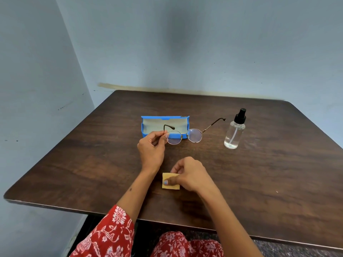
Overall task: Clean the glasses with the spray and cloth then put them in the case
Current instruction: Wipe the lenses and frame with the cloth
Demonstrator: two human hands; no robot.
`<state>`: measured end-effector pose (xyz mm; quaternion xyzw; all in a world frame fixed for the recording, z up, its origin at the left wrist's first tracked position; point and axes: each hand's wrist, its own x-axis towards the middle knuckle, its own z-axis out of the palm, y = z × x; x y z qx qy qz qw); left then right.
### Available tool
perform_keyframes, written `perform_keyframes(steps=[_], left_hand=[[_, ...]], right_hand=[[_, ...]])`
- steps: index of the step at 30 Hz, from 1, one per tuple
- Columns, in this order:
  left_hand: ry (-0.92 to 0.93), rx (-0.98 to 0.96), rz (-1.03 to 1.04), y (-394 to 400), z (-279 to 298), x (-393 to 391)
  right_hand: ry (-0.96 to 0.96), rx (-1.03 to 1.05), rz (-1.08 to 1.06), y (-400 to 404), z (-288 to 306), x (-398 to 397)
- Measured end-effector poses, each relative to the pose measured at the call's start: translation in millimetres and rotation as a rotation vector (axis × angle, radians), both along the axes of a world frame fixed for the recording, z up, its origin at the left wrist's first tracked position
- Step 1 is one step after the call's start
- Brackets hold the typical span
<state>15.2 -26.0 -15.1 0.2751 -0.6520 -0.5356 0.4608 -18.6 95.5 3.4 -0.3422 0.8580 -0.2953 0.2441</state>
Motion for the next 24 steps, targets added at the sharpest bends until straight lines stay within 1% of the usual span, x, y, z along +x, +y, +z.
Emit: perform_keyframes(steps=[2,3,5,6,7,8,10,11,12,13,14,16,17,18,19,21,22,24], left_hand=[[0.010,0.032,-0.013,0,-2,-1],[0.027,0.063,-0.022,0,-3,-2],[0.040,0.113,-0.035,1,-6,-5],[0.034,0.125,-0.041,2,-7,-7],[0.029,0.137,-0.051,2,-7,-9],[0.026,0.150,-0.065,3,-7,-11],[0.015,0.181,-0.096,2,-7,-15],[0.004,0.195,-0.108,2,-6,-17],[-0.014,0.203,-0.115,1,-5,-20],[-0.035,0.201,-0.123,1,-4,-22],[-0.053,0.197,-0.134,0,-4,-25],[-0.072,0.188,-0.155,-1,-2,-28],[-0.077,0.186,-0.162,0,-1,-29],[-0.073,0.190,-0.167,1,0,-30],[-0.063,0.199,-0.170,2,0,-29],[-0.040,0.231,-0.174,6,-1,-27],[-0.035,0.245,-0.177,7,-3,-26],[-0.032,0.271,-0.193,8,-5,-23]], right_hand=[[-0.024,-0.145,0.002,4,-3,-2],[-0.076,-0.244,-0.024,7,-4,-4],[-0.281,-0.428,-0.109,13,-5,-11],[-0.393,-0.488,-0.142,17,-4,-15],[-0.464,-0.526,-0.173,20,-4,-20],[-0.493,-0.557,-0.208,22,-3,-25],[-0.459,-0.658,-0.301,23,-3,-35],[-0.393,-0.718,-0.341,21,-3,-39],[-0.287,-0.769,-0.368,19,-2,-41],[-0.130,-0.800,-0.375,16,-2,-44],[0.072,-0.807,-0.363,12,-1,-46],[0.507,-0.783,-0.271,4,-6,-51],[0.686,-0.751,-0.215,1,-9,-53],[0.825,-0.713,-0.175,-3,-12,-55],[0.932,-0.677,-0.150,-6,-15,-55],[1.075,-0.600,-0.098,-9,-23,-55],[1.124,-0.574,-0.076,-11,-28,-55],[1.136,-0.545,-0.033,-13,-37,-52]])
